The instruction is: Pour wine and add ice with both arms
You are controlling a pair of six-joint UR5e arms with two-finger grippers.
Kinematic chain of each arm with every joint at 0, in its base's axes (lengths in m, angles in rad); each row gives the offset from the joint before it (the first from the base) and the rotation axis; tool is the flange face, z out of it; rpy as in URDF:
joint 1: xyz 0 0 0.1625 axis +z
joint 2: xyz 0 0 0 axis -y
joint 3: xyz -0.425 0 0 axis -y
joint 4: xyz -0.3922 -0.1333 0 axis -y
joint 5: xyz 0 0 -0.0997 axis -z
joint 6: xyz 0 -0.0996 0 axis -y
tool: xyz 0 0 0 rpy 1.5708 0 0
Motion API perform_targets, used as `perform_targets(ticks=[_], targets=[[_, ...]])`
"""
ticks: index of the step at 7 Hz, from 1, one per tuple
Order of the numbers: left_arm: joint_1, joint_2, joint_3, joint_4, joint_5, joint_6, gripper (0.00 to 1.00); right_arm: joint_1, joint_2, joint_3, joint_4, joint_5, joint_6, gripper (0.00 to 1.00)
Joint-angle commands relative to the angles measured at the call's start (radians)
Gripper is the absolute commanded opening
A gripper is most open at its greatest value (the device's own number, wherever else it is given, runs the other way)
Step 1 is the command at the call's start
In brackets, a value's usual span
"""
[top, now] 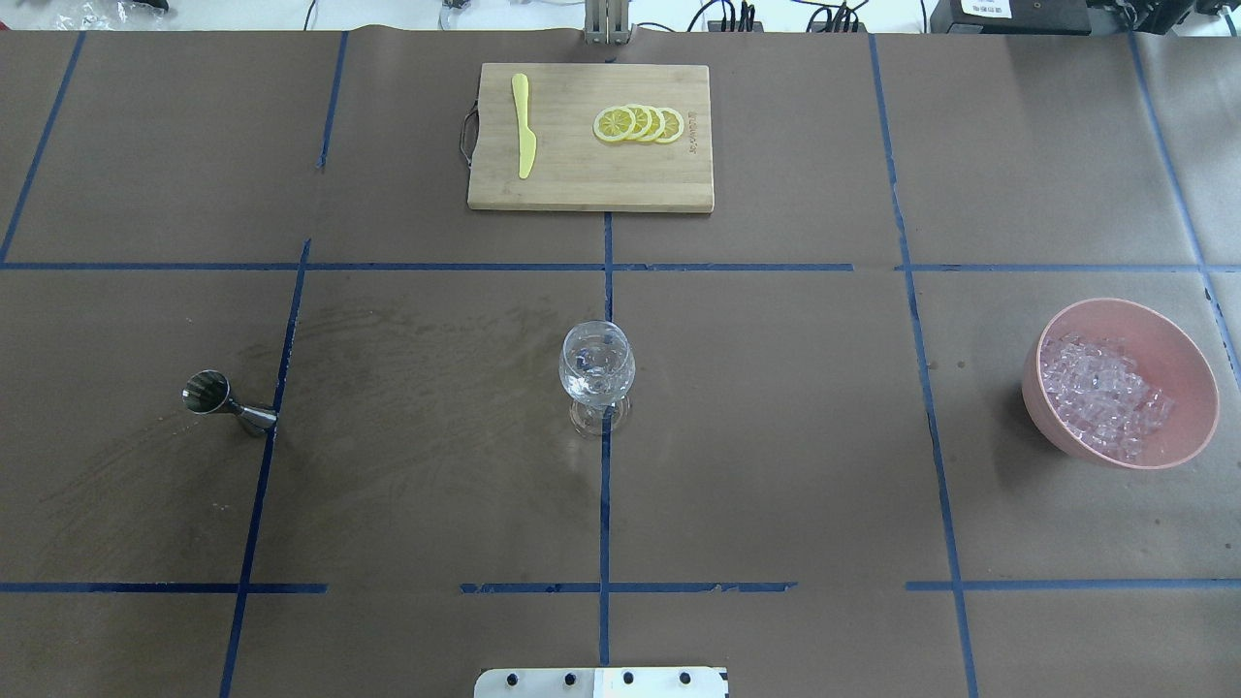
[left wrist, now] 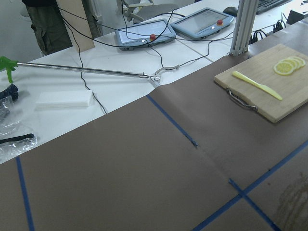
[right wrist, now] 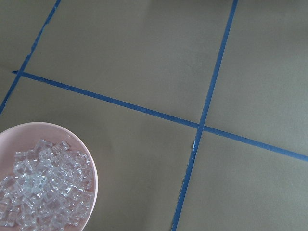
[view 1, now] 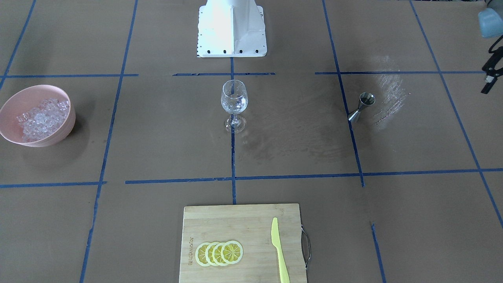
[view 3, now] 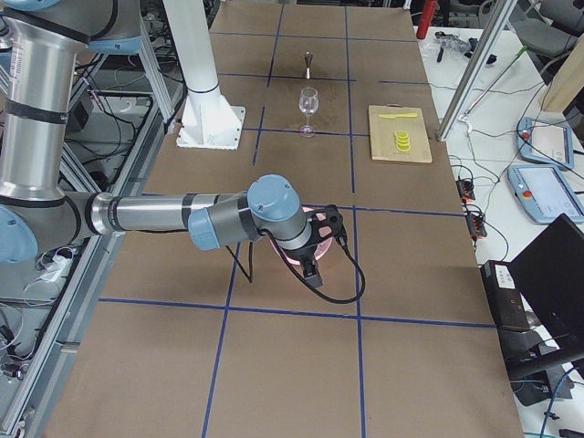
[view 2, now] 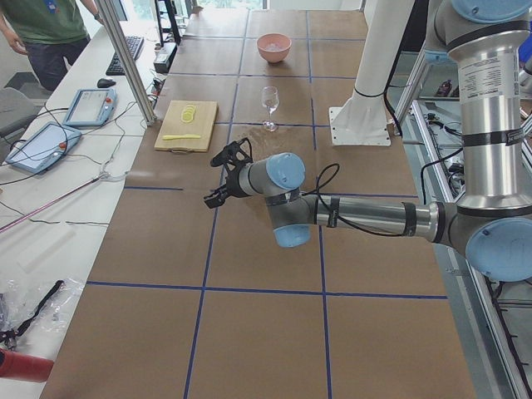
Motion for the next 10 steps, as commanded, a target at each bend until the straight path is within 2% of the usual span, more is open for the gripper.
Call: perform_targets(ticks=[1, 2, 5, 6, 9, 10], targets=[[0.241, 0.005, -0.061, -0.044, 0.292, -0.167, 1.00, 0.001, 0.000, 0.000, 0.001, 0.000, 0.000, 1.00], [0.340, 0.030, -0.086, -0.059, 0.419, -0.212, 1.00, 0.001, 0.000, 0.000, 0.001, 0.000, 0.002, 1.00], [0.727, 0.057, -0.101, -0.081, 0.953, -0.340, 1.00, 0.001, -0.002, 0.000, -0.001, 0.000, 0.002, 1.00], [0.828, 0.058, -0.101, -0.079, 1.099, -0.349, 1.00, 0.001, -0.003, -0.001, -0.001, 0.000, 0.002, 1.00], [1.006, 0.060, -0.061, -0.078, 1.348, -0.384, 1.00, 0.001, -0.003, 0.000, -0.001, 0.002, 0.002, 1.00], [1.049, 0.054, -0.029, -0.082, 1.405, -0.397, 1.00, 0.001, -0.003, 0.000, -0.001, 0.002, 0.002, 1.00]])
